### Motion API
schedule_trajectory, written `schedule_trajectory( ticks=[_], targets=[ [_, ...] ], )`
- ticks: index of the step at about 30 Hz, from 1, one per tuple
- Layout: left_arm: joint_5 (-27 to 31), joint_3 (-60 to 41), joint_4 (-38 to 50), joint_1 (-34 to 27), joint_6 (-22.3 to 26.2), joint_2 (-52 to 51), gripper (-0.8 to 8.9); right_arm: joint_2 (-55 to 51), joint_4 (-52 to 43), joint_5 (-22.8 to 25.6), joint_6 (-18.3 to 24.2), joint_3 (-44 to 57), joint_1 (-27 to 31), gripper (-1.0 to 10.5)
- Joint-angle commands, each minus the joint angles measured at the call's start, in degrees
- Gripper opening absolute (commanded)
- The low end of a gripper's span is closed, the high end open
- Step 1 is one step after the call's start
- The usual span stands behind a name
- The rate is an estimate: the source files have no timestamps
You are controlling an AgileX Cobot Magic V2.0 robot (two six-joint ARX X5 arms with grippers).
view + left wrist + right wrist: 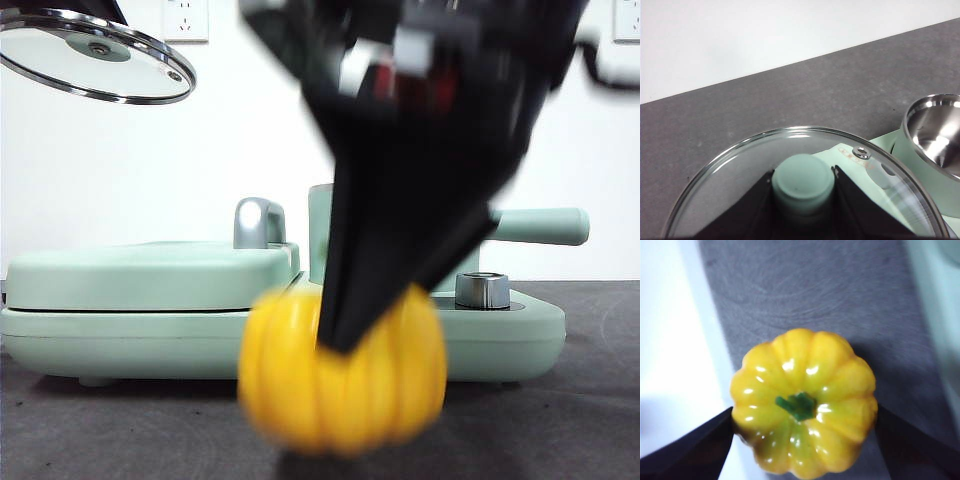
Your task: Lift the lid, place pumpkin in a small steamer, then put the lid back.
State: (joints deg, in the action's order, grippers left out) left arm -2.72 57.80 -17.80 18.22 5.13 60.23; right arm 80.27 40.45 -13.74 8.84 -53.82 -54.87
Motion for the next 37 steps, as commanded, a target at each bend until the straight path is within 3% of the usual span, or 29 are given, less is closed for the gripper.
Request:
schedule_trajectory(
  ticks=[1, 6, 10, 22, 37],
  targets=[
    [0.00, 0.98, 1.79, 0.11, 0.20, -0.31, 0.16, -1.84, 5.35, 0.72, -6.93, -3.39, 0.37, 3.6],
    [0.00, 0.98, 2.23, 0.11, 0.20, -0.31, 0.16, -3.37, 18.03, 0.74, -14.45, -10.43, 3.23, 3.6],
    [0.00, 0.98, 2.38, 0.11, 0.20, -0.31, 0.16, -3.23, 24.48, 0.74, -15.78, -15.93, 5.95, 3.6],
    [0.00, 0.98, 2.43, 0.11, 0.17, -0.31, 0.16, -0.39, 29.27, 3.76, -15.26, -28.55, 17.44, 3.6],
    [0.00, 0.98, 2.43, 0.11, 0.09, -0.31, 0.16, 17.27, 27.23, 9.05, -6.80, -49.11, 24.41, 3.6]
  ],
)
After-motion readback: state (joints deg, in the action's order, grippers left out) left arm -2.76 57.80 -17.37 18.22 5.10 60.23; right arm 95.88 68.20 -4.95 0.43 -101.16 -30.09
